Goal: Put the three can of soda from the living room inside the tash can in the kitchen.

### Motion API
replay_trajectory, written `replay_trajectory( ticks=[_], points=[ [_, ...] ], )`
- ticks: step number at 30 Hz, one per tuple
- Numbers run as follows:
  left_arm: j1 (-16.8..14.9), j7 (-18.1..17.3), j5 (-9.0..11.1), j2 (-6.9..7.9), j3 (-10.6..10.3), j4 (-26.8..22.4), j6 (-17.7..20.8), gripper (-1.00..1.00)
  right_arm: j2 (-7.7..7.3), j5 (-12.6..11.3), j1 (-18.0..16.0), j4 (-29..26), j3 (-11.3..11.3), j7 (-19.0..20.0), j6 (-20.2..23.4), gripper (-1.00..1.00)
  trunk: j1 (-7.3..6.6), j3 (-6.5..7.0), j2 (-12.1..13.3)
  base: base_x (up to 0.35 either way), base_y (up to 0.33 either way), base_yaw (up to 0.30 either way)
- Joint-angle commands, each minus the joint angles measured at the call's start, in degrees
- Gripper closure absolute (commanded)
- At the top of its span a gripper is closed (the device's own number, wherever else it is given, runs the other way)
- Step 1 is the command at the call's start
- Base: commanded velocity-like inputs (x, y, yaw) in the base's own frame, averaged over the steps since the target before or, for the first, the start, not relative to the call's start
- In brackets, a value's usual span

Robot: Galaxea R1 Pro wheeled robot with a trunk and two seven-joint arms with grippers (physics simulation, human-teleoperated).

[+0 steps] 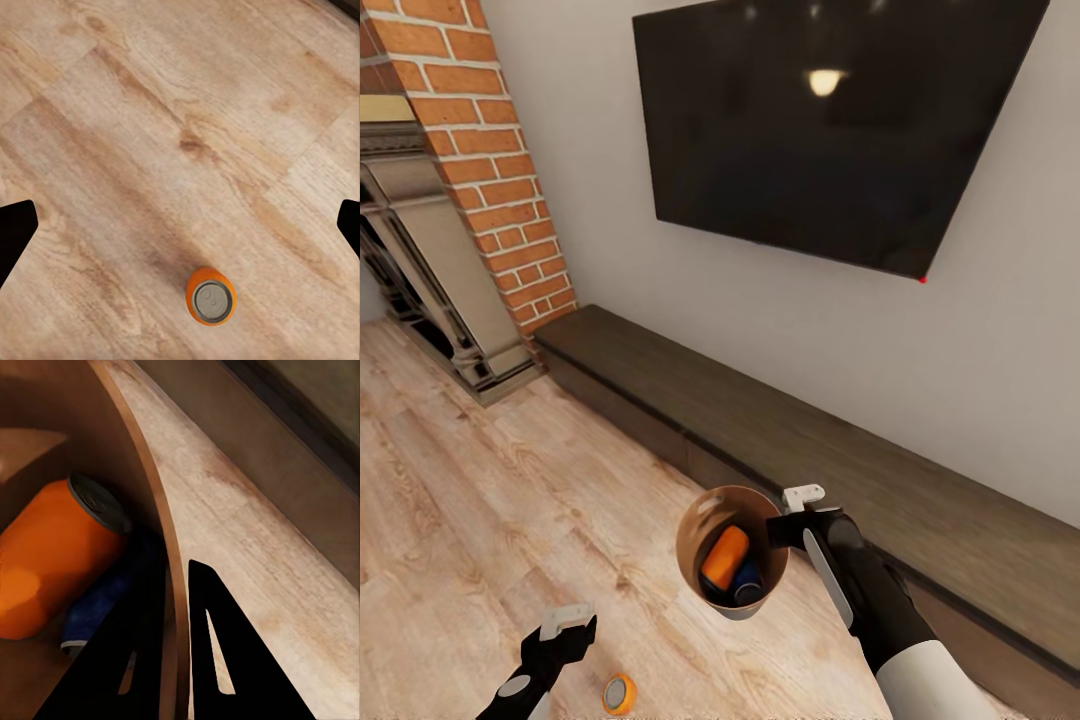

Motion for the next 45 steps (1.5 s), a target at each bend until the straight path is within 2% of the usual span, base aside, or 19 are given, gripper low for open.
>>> replay_trajectory(
  ticks=[1, 45],
  points=[
    [0.0, 0.0, 0.0, 0.00, 0.0, 0.0, 0.0, -1.00, 0.01, -0.9, 0.0, 0.0, 0.0, 0.3, 0.0, 1.00, 0.00, -0.09, 0.0, 0.000, 0.000, 0.000],
    [0.0, 0.0, 0.0, 0.00, 0.0, 0.0, 0.1, -1.00, 0.00, -0.9, 0.0, 0.0, -0.1, 0.3, 0.0, 1.00, 0.00, -4.15, 0.0, 0.000, 0.000, 0.000]
  ],
)
